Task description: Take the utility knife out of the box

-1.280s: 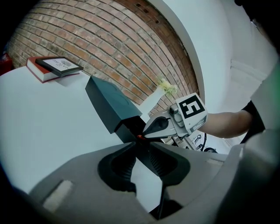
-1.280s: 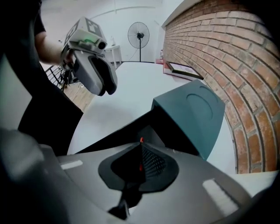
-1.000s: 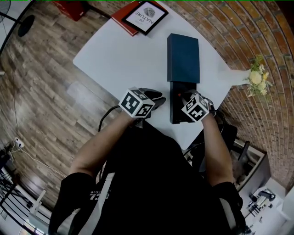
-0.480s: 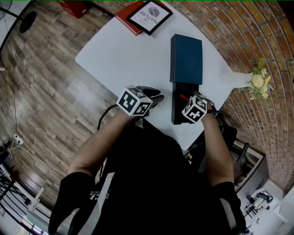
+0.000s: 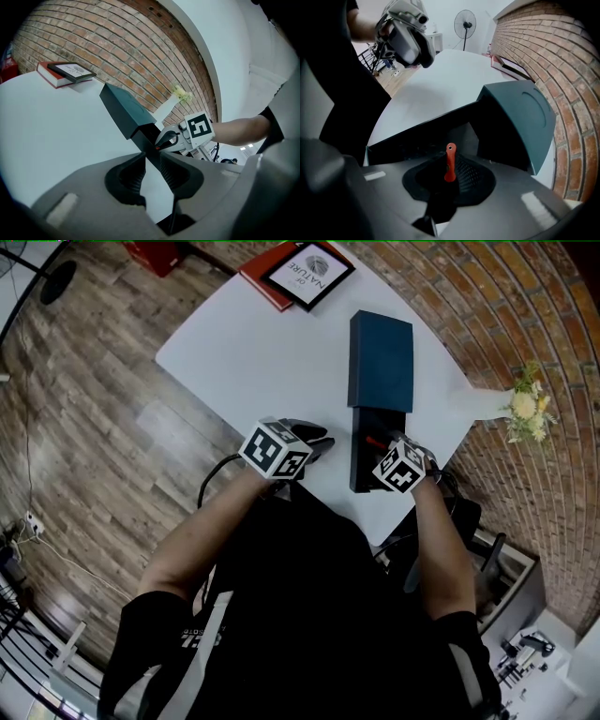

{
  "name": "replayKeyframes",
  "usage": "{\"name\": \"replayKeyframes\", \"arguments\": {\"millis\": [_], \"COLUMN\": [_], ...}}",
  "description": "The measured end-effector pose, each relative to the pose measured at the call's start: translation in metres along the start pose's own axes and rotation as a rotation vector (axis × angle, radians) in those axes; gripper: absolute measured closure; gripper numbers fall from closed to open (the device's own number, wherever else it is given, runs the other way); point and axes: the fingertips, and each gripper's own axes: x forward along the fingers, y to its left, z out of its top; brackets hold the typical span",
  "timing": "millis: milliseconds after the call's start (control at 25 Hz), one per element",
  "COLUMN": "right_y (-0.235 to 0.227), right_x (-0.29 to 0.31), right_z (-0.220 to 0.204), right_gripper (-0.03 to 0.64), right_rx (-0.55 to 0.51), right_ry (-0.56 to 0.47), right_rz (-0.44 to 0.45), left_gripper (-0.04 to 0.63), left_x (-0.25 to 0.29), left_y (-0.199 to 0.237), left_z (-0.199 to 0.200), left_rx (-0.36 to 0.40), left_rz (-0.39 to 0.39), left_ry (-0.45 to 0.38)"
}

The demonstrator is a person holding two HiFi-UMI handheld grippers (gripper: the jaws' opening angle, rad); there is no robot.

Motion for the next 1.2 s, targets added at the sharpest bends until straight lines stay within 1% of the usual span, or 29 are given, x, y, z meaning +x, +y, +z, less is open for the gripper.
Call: {"name": "replayKeyframes", "arguments": {"millis": [80,240,360,560,760,960,1200], "right_y": [0.003,0.004,0.000,0.006,0.013,0.015,0.012], "right_x": [-0.004,-0.020,-0.036,-0.058,-0.072,-0.076,-0.083], "right_z": [0.004,0.018,0.032,0.058,0.079,0.084,0.088], "right_gripper": [0.563,0.563,0.563,0.563,0.563,0.563,0.563], "right_rx": [0.022,0.042,0.034,-0.035,-0.098,-0.177,-0.206], "right_ry": [-0.027,-0.092,-0.136,-0.207,-0.258,-0.268,-0.287], "right_rz": [0.001,-0.023,-0.054,-0.083,-0.118,-0.176,-0.232], "left_gripper": [0.494,0.492,0.492,0.480,0.462,0.462,0.463], "left_x": [-0.002,-0.003,0.001,0.016,0.028,0.031,0.034], "left_y": [0.000,-0.003,-0.006,-0.013,-0.015,-0.024,-0.030], "left_z": [-0.001,-0.001,0.004,0.021,0.035,0.045,0.046], "left_rx": [-0.001,0.001,0.010,0.009,0.007,-0.020,-0.027], "left_rz": [0.003,-0.004,-0.021,-0.079,-0.111,-0.169,-0.203], "left_ry": [-0.001,-0.002,-0.009,-0.021,-0.015,-0.025,-0.010]}}
